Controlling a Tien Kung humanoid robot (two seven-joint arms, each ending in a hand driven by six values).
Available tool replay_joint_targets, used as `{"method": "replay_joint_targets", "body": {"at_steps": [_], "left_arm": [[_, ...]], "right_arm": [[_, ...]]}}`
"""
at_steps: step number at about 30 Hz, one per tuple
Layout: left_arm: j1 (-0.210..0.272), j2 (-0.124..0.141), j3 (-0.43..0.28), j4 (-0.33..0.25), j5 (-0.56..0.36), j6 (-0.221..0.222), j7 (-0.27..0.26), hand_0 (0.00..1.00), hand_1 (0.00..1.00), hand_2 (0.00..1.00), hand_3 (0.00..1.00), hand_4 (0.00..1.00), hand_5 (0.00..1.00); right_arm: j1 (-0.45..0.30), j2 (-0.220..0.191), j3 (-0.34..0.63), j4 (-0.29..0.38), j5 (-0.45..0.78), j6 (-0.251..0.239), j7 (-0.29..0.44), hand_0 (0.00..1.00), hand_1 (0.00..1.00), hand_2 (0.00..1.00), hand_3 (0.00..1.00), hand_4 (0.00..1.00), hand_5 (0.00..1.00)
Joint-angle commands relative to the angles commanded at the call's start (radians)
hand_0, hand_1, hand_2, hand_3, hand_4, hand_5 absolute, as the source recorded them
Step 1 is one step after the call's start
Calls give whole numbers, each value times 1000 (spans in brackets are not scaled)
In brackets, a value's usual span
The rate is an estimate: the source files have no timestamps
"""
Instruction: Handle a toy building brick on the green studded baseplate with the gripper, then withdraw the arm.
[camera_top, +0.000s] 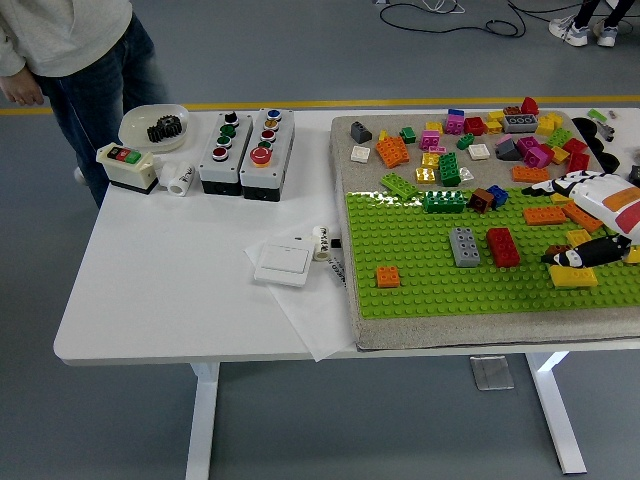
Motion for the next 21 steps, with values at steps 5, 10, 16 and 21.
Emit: {"method": "replay_joint_targets", "body": {"at_steps": [5, 10, 16, 21], "left_arm": [[0, 1, 0, 0, -1, 0, 1, 722, 728, 737, 601, 674, 606], [1, 1, 1, 0, -4, 1, 0, 722, 728, 737, 601, 674, 606], [0, 1, -3, -1, 4, -1, 2, 722, 727, 737, 601, 676, 608], [0, 0, -2, -2, 1, -2, 3, 722, 728, 737, 602, 674, 606]], "right_arm": [[17, 9, -30, -14, 12, 16, 1, 806, 719, 745, 804, 944, 317], [8, 12, -31, 14, 157, 105, -19, 806, 719, 745, 804, 944, 317], [41, 10, -77, 13, 101, 98, 4, 774, 723, 750, 769, 913, 476], [96, 28, -152, -53, 48, 46, 31, 813, 746, 763, 816, 926, 409]]}}
